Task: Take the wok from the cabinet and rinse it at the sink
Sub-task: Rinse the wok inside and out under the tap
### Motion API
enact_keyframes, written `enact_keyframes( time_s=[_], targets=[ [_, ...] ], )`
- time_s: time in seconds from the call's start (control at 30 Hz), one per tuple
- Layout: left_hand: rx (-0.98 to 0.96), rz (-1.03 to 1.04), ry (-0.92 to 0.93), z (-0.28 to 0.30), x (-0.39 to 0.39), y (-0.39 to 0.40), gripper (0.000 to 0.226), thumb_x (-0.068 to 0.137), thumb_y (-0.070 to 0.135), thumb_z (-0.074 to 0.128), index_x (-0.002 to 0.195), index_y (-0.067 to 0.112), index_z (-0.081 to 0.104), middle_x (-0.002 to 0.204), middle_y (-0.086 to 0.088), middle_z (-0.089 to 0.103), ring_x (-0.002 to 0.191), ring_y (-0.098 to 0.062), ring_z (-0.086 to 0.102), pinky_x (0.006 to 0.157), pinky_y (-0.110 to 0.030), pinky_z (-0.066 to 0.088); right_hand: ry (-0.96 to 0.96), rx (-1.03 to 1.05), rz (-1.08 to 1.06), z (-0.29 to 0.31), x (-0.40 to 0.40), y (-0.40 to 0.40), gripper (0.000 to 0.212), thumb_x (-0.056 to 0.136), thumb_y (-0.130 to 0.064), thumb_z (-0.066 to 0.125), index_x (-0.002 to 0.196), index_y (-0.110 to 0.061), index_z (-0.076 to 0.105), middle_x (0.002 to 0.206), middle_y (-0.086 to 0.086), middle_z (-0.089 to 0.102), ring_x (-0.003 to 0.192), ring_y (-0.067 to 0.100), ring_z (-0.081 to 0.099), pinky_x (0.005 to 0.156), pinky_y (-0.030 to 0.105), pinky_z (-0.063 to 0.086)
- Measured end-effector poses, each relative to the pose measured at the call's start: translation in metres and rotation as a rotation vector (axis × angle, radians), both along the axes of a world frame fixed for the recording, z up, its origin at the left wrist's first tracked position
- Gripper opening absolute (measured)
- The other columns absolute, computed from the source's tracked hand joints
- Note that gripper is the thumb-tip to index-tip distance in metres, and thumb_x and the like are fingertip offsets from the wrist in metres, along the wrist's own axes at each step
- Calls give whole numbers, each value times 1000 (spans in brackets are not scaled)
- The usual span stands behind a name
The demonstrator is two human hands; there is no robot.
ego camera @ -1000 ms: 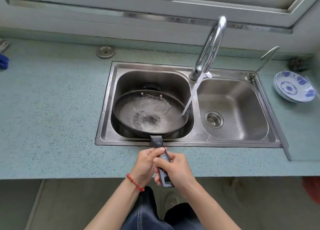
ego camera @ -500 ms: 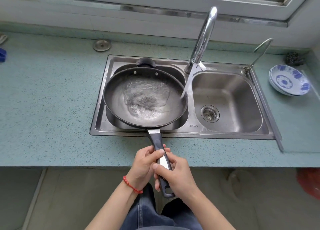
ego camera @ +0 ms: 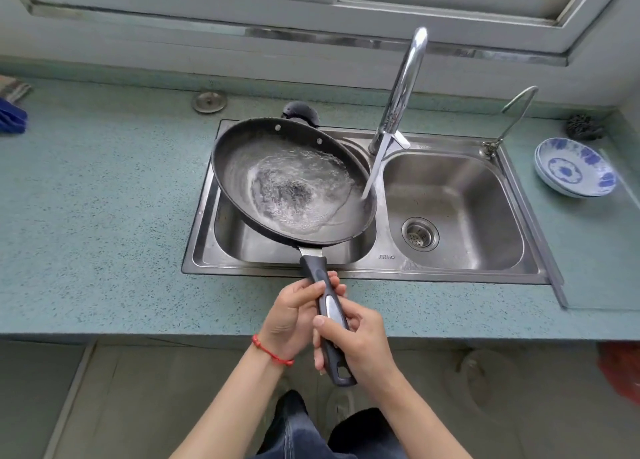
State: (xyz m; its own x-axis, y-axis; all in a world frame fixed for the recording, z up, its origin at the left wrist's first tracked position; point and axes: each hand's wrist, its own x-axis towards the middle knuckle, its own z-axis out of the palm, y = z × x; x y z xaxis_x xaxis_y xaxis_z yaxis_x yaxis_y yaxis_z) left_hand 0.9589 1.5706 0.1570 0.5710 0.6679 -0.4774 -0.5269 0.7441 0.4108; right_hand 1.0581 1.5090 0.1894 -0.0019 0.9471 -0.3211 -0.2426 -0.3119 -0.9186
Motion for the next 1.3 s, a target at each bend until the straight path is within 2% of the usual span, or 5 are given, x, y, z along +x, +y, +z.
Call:
enact_keyframes(
  time_s=[0.3, 0.67, 0.93, 1.07, 1.3],
  targets=[
    [173, 151, 245, 6, 5, -10, 5, 77, -4, 56, 81, -2, 58, 63, -5, 64, 61, -14, 64, 58, -25, 55, 2, -104, 122, -6, 13, -2, 8, 76, -10, 56, 70, -5, 53, 48, 4, 60, 33, 17, 52, 38, 20, 44],
    [379, 177, 508, 5, 3, -15, 14, 79, -9, 56, 77, 5, 60, 59, 2, 69, 61, -10, 67, 60, -22, 56, -182, -76, -58, -13, -3, -7, 15, 77, -10, 65, 70, -8, 52, 47, 2, 40, 27, 12, 40, 33, 17, 32],
    [197, 232, 232, 14, 4, -12, 14, 71, 2, 64, 82, 4, 58, 66, -4, 61, 63, -16, 63, 62, -27, 55, -90, -16, -58, -10, -5, -5, 11, 71, -12, 61, 72, -3, 54, 46, 4, 42, 26, 14, 43, 33, 18, 30],
    [79, 249, 7, 17, 5, -7, 17, 70, 9, 55, 85, 3, 58, 68, -4, 68, 69, -17, 67, 68, -26, 56, -13, 29, -38, -7, -2, -8, 10, 70, -10, 61, 64, -17, 60, 45, 3, 44, 27, 14, 41, 33, 17, 30],
    [124, 224, 67, 23, 6, 1, 17, 68, 3, 57, 84, 1, 53, 71, -7, 53, 57, -13, 56, 62, -24, 53, 22, 3, 6, -9, 2, -5, 19, 63, -24, 63, 70, -8, 54, 47, 0, 44, 28, 12, 41, 34, 16, 31]
  ],
)
